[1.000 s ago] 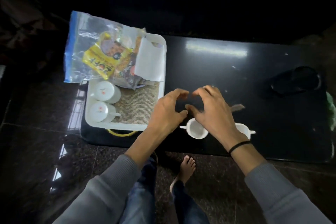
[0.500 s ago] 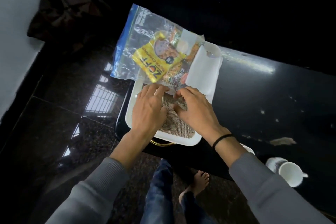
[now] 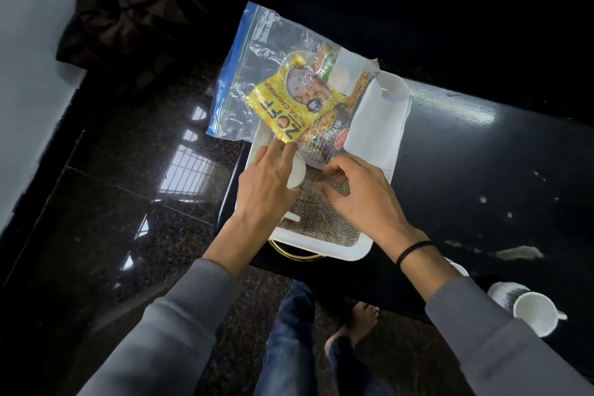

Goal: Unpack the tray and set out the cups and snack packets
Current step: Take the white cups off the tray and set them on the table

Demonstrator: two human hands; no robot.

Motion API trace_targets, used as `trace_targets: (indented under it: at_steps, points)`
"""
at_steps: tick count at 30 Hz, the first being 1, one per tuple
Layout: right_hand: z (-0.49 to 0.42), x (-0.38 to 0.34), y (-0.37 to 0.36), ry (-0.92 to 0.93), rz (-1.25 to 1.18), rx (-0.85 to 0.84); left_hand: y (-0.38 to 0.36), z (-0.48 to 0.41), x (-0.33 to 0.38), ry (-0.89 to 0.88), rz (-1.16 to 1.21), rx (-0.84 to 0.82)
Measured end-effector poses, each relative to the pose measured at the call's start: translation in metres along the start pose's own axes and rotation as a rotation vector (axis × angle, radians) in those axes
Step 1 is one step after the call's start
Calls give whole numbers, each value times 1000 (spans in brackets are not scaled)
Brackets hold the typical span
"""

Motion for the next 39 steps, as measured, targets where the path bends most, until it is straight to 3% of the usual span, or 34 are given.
trace_targets:
  at_steps: [5, 9, 13, 22, 31, 39]
  points:
    - [9, 5, 11, -5, -76, -32, 33, 8, 16, -38, 89, 105]
    - [19, 13, 21, -32, -221, -129, 46, 6, 24, -1, 380, 145]
    - [32, 29, 38, -49, -378, -194, 33, -3, 47, 63, 708, 73]
    - [55, 118, 90, -248, -555, -129, -45, -27, 133, 278, 1292, -30]
    - [61, 210, 104, -586, -551, -111, -107, -33, 189, 348, 1474, -67]
    - [60, 231, 92, -755, -481, -73, -137, -34, 203, 318, 1375, -184]
Point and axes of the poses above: each hand's wrist, its own z-axis away from the middle knuckle, its own y-axis out of the back of the hand, x = y × z, the point moved 10 cm from there along -z, towards the middle knuckle, and after that the axes turned 15 degrees about -y, right-handed, at the moved point
